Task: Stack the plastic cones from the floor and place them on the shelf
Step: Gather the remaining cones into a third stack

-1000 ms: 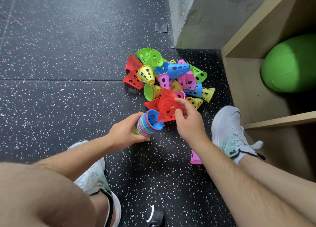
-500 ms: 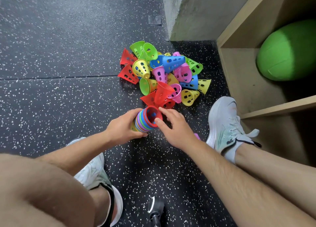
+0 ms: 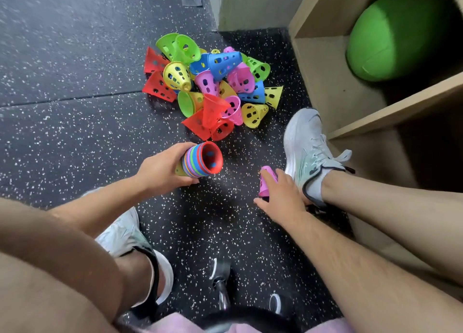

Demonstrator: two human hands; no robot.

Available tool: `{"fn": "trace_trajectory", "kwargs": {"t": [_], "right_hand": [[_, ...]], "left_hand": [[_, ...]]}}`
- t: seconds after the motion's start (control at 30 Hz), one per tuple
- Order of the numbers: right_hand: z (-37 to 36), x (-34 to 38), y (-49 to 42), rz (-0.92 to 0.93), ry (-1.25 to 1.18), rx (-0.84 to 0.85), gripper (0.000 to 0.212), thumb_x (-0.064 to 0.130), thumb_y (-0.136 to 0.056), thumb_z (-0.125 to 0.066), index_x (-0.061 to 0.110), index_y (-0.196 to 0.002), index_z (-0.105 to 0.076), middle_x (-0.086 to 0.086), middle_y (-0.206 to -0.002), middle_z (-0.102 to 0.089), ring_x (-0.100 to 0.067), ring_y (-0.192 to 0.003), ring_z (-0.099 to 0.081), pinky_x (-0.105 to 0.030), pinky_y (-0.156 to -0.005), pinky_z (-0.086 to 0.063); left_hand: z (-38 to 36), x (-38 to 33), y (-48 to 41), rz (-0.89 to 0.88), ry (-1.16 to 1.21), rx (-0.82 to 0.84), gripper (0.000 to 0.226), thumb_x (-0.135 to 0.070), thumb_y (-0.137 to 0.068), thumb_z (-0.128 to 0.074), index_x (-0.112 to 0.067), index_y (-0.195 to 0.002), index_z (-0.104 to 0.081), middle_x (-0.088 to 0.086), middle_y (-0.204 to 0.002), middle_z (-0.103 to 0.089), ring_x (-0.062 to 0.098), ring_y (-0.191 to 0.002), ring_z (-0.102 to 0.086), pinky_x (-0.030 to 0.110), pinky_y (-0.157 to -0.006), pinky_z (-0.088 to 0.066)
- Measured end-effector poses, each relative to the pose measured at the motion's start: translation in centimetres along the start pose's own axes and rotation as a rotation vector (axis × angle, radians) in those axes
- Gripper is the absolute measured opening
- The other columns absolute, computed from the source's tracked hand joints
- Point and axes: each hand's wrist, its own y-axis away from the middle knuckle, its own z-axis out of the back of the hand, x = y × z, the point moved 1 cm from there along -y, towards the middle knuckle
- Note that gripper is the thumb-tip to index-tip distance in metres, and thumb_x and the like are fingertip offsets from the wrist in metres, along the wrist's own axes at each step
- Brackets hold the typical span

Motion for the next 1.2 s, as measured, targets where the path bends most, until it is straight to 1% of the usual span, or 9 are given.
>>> {"fn": "trace_trajectory", "kwargs": {"t": [0.27,0.4,0.5,0.6,0.7,0.83,0.93,1.07,1.2], "right_hand": [[-0.6,2.1,-1.5,-0.018,-0.175,0.054,0.059,0.052,-0.095,-0.058,0.031,-0.146,-0.038,-0.008,-0.133,-0.036,-0.026,-0.104,-0.053,-0.038,-0.091,-0.051],[1.5,3.8,-1.8,0.026,-0.397,-0.061,0.058,0.051,-0.084,-0.067,0.035,-0.134,-0.042,0.002,-0.121,-0.03,-0.021,-0.095,-0.058,-0.033,-0.083,-0.054],[4.0,5.3,-2.4,0.026,-0.659,-0.196,0.074,0.044,-0.075,-0.079,0.034,-0.132,-0.032,0.006,-0.118,-0.043,-0.013,-0.094,-0.056,-0.021,-0.076,-0.047],[6.1,6.6,-2.7,0.052,-0.867,-0.399,0.078,0.035,-0.071,-0.085,0.031,-0.129,-0.033,0.018,-0.107,-0.052,0.0,-0.093,-0.056,-0.003,-0.075,-0.037],[7.8,8.0,-3.0,0.098,-0.96,-0.506,0.067,0.035,-0.073,-0.082,0.025,-0.125,-0.041,0.01,-0.109,-0.053,-0.001,-0.096,-0.055,-0.003,-0.079,-0.04],[8.6,10.1,-3.4,0.237,-0.948,-0.408,0.083,0.051,-0.076,-0.064,0.024,-0.15,-0.038,0.006,-0.13,-0.042,0.014,-0.113,-0.043,0.001,-0.096,-0.028],[8.5,11.6,-3.5,0.302,-0.803,-0.273,0.097,0.065,-0.078,-0.052,0.025,-0.16,-0.019,0.011,-0.137,-0.038,0.0,-0.129,-0.036,-0.012,-0.108,-0.025],[7.6,12.9,-4.4,0.332,-0.606,-0.181,0.097,0.07,-0.083,-0.047,0.023,-0.161,-0.014,0.002,-0.15,-0.042,-0.017,-0.138,-0.03,-0.039,-0.118,-0.025],[6.4,13.4,-5.3,0.328,-0.558,-0.029,0.086,0.065,-0.092,-0.051,0.026,-0.16,-0.016,0.008,-0.159,-0.033,-0.01,-0.146,-0.017,-0.039,-0.122,-0.014]], "left_hand": [[0.0,0.4,0.1,0.002,0.023,0.009,0.089,-0.048,-0.072,-0.09,-0.045,-0.146,-0.041,-0.028,-0.143,-0.051,0.004,-0.127,-0.055,0.036,-0.105,-0.045],[0.0,0.6,0.1,0.014,0.046,0.0,0.088,-0.046,-0.072,-0.09,-0.045,-0.146,-0.042,-0.031,-0.139,-0.051,0.002,-0.126,-0.054,0.033,-0.105,-0.044],[0.0,0.8,0.1,0.042,0.108,-0.036,0.086,-0.044,-0.072,-0.091,-0.047,-0.143,-0.043,-0.036,-0.129,-0.051,-0.001,-0.122,-0.054,0.029,-0.104,-0.041],[0.1,1.0,0.0,0.087,0.186,-0.063,0.086,-0.052,-0.067,-0.09,-0.049,-0.14,-0.046,-0.03,-0.128,-0.059,0.002,-0.119,-0.058,0.033,-0.105,-0.044],[0.2,1.3,0.0,0.118,0.269,-0.072,0.085,-0.064,-0.059,-0.083,-0.054,-0.134,-0.046,-0.03,-0.123,-0.063,0.001,-0.114,-0.061,0.037,-0.106,-0.047],[0.3,1.2,0.1,0.119,0.28,-0.073,0.085,-0.064,-0.058,-0.082,-0.053,-0.134,-0.045,-0.027,-0.126,-0.063,0.002,-0.116,-0.061,0.039,-0.109,-0.046],[0.2,1.1,0.1,0.121,0.288,-0.082,0.084,-0.056,-0.062,-0.085,-0.053,-0.136,-0.045,-0.026,-0.127,-0.063,0.001,-0.115,-0.061,0.037,-0.108,-0.046],[0.2,1.2,0.1,0.14,0.282,-0.084,0.087,-0.051,-0.067,-0.09,-0.047,-0.142,-0.046,-0.027,-0.13,-0.062,0.0,-0.116,-0.061,0.037,-0.108,-0.047],[-0.1,1.1,0.3,0.118,0.248,-0.076,0.086,-0.049,-0.07,-0.09,-0.046,-0.143,-0.045,-0.029,-0.135,-0.057,0.001,-0.12,-0.059,0.036,-0.106,-0.047]]}}
